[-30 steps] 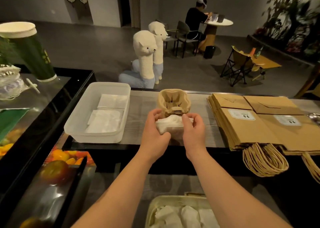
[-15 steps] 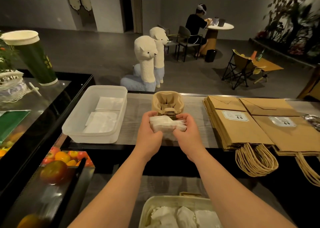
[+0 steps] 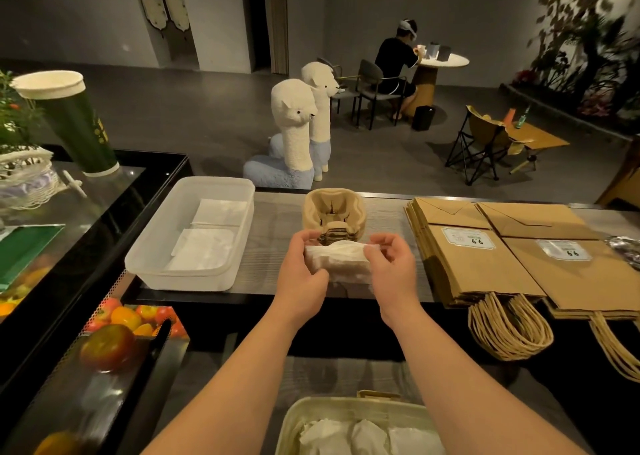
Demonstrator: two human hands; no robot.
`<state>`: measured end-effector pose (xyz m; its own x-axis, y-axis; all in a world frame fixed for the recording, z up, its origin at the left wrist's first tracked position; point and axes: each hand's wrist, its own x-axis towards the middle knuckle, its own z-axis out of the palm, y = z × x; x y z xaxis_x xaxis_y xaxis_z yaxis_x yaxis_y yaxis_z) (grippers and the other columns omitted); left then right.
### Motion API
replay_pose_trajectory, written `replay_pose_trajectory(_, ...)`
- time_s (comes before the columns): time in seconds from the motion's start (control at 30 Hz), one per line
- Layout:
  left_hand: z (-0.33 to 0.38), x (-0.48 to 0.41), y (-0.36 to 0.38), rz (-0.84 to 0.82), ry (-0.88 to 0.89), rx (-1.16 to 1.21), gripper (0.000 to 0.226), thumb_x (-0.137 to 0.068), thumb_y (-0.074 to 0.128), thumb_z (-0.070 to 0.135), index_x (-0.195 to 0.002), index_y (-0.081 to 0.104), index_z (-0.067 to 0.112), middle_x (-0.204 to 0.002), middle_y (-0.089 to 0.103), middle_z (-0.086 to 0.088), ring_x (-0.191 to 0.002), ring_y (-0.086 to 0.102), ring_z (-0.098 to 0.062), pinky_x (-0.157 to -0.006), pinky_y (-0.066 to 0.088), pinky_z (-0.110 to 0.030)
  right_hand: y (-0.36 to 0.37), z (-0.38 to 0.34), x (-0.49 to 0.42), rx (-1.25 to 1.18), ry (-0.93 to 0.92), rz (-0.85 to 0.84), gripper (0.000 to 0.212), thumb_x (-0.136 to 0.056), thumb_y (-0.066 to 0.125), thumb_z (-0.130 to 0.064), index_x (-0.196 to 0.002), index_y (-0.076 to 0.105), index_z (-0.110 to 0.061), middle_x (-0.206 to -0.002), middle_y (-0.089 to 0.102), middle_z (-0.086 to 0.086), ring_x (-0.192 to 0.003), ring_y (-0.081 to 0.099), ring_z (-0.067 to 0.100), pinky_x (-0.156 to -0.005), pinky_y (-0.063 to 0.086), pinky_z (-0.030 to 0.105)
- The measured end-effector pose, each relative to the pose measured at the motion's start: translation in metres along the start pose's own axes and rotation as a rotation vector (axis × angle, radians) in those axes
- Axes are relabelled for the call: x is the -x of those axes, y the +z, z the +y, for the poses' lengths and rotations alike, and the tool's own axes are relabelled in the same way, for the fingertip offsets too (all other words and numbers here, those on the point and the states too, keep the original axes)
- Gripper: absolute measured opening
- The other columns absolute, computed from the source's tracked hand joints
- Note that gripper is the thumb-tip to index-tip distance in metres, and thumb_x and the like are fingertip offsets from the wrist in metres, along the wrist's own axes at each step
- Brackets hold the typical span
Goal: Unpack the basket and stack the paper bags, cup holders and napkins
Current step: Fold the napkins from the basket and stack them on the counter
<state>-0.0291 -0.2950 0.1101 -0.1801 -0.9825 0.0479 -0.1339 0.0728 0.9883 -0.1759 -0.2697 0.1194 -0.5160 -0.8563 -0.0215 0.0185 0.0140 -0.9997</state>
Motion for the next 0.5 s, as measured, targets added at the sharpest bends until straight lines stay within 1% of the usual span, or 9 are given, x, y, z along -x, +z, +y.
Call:
replay_pose_trajectory(0.1,-0.004,-0.002,-0.001,0.015,-0.019,0.025,0.068,-0.083,0.054,-0.015,-0.118,0.05,0.043,-0.12,0.06,0.008,-0.11,0.06,-0.006,-0.089,0.054,-0.022,-0.009,0.002,0.003,0.155,-0.134,0.054,0.02,-0.092,0.061,-0.003,-0.097,0.058,-0.022,-0.099,0.06,0.001,-0.093,0.059,0.017,-0.075,0.049,0.024)
replay_pose_trajectory(0.17,-0.006,-0.004,-0.002,0.013,-0.023,0.042,0.069,-0.083,0.053,-0.016,-0.115,0.051,0.045,-0.12,0.061,0.007,-0.11,0.061,-0.007,-0.09,0.055,-0.025,-0.013,0.006,0.008,0.251,-0.267,0.104,0.018,-0.09,0.064,-0.005,-0.093,0.057,-0.022,-0.094,0.057,0.0,-0.087,0.055,0.018,-0.075,0.047,0.027)
replay_pose_trajectory(0.2,-0.007,-0.005,-0.003,0.008,-0.025,0.056,0.07,-0.083,0.052,-0.017,-0.114,0.052,0.046,-0.12,0.062,0.007,-0.11,0.061,-0.008,-0.091,0.056,-0.027,-0.015,0.009,0.011,0.274,-0.3,0.095,0.015,-0.091,0.065,-0.009,-0.093,0.057,-0.022,-0.093,0.057,0.001,-0.086,0.055,0.019,-0.075,0.048,0.029)
replay_pose_trajectory(0.23,-0.007,-0.005,-0.004,0.0,-0.024,0.064,0.07,-0.083,0.052,-0.017,-0.114,0.052,0.046,-0.12,0.062,0.006,-0.111,0.062,-0.009,-0.091,0.057,-0.029,-0.016,0.011,0.013,0.274,-0.289,0.047,0.013,-0.092,0.067,-0.014,-0.096,0.058,-0.023,-0.094,0.059,0.0,-0.086,0.057,0.018,-0.075,0.05,0.029)
replay_pose_trajectory(0.27,-0.008,-0.006,-0.004,-0.012,-0.022,0.069,0.069,-0.083,0.053,-0.017,-0.114,0.052,0.045,-0.12,0.062,0.005,-0.11,0.062,-0.01,-0.09,0.058,-0.029,-0.018,0.012,0.015,0.269,-0.238,-0.037,0.014,-0.093,0.069,-0.02,-0.101,0.058,-0.025,-0.098,0.061,-0.002,-0.089,0.059,0.016,-0.074,0.052,0.028)
replay_pose_trajectory(0.33,-0.008,-0.006,-0.004,-0.036,-0.015,0.064,0.064,-0.083,0.054,-0.016,-0.114,0.052,0.04,-0.119,0.062,0.004,-0.109,0.062,-0.009,-0.085,0.058,-0.026,-0.019,0.011,0.017,0.284,-0.108,-0.2,0.029,-0.091,0.073,-0.028,-0.115,0.056,-0.03,-0.112,0.061,-0.011,-0.099,0.061,0.009,-0.074,0.054,0.022)
replay_pose_trajectory(0.37,-0.008,-0.006,-0.004,-0.039,-0.008,0.058,0.06,-0.083,0.055,-0.016,-0.113,0.052,0.036,-0.117,0.062,0.003,-0.106,0.062,-0.009,-0.082,0.057,-0.024,-0.02,0.009,0.017,0.291,-0.067,-0.248,0.038,-0.089,0.076,-0.03,-0.12,0.054,-0.032,-0.116,0.06,-0.014,-0.103,0.061,0.006,-0.074,0.055,0.02)
replay_pose_trajectory(0.43,-0.009,-0.007,-0.003,-0.023,0.002,0.055,0.052,-0.083,0.056,-0.015,-0.11,0.052,0.029,-0.111,0.063,0.001,-0.099,0.062,-0.011,-0.078,0.056,-0.023,-0.02,0.004,0.016,0.285,-0.037,-0.278,0.051,-0.083,0.082,-0.029,-0.124,0.052,-0.032,-0.118,0.058,-0.018,-0.106,0.06,0.003,-0.074,0.054,0.017)
replay_pose_trajectory(0.5,-0.011,-0.007,-0.003,0.001,0.001,0.07,0.047,-0.082,0.057,-0.015,-0.107,0.052,0.025,-0.106,0.063,-0.001,-0.094,0.061,-0.012,-0.078,0.057,-0.026,-0.02,0.003,0.012,0.316,-0.026,-0.282,0.054,-0.08,0.086,-0.026,-0.123,0.053,-0.032,-0.119,0.058,-0.016,-0.107,0.059,0.003,-0.077,0.053,0.017)
